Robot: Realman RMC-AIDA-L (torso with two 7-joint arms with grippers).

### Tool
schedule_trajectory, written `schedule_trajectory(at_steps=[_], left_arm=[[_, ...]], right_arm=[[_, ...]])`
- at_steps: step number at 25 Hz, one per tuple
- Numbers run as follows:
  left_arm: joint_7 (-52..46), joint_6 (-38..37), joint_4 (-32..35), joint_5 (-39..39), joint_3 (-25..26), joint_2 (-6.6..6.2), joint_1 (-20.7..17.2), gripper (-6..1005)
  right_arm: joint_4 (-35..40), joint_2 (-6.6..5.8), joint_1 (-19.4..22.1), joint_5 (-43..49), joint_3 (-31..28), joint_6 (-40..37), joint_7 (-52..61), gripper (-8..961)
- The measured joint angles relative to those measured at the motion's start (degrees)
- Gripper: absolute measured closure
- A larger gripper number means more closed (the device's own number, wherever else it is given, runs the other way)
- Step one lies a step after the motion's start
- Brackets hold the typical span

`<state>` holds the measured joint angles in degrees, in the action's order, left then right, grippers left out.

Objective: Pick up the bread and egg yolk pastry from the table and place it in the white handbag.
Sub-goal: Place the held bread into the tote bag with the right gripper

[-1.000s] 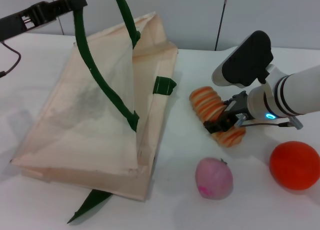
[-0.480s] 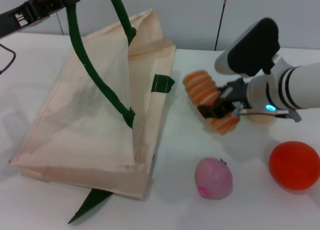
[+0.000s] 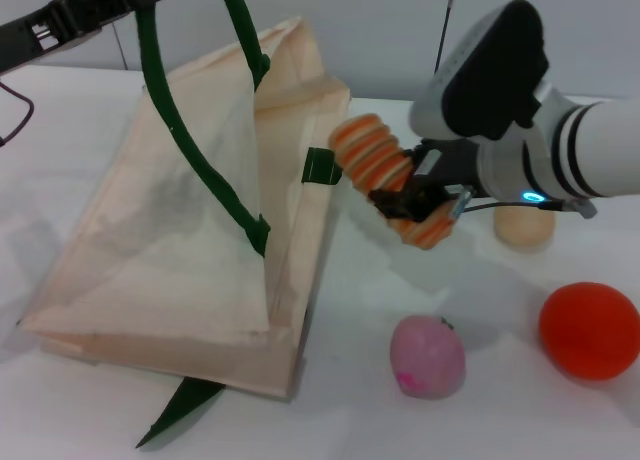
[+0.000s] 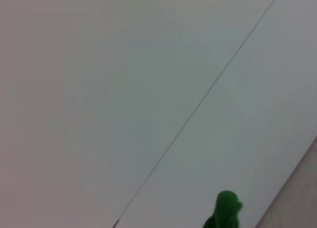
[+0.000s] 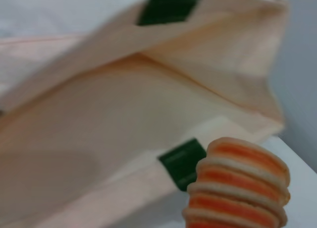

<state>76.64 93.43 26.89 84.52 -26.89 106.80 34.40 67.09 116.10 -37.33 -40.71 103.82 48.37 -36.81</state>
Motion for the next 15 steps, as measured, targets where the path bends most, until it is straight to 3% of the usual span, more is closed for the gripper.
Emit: schedule_trajectory(at_steps=[5,15], left_arm=[[0.0,0.19,0.0,-0.03,0.01,-0.02,1.16,871],[-0.11,0.54,-0.15,-0.06,-0.07,-0.02,3.76,870]], right_arm=[[0.53,0.33,-3.22,-0.79,3.12,1.27,-1.89,365],[-9.34,0.48,-17.17,-11.47,17.52,-7.27,-2.17,426]])
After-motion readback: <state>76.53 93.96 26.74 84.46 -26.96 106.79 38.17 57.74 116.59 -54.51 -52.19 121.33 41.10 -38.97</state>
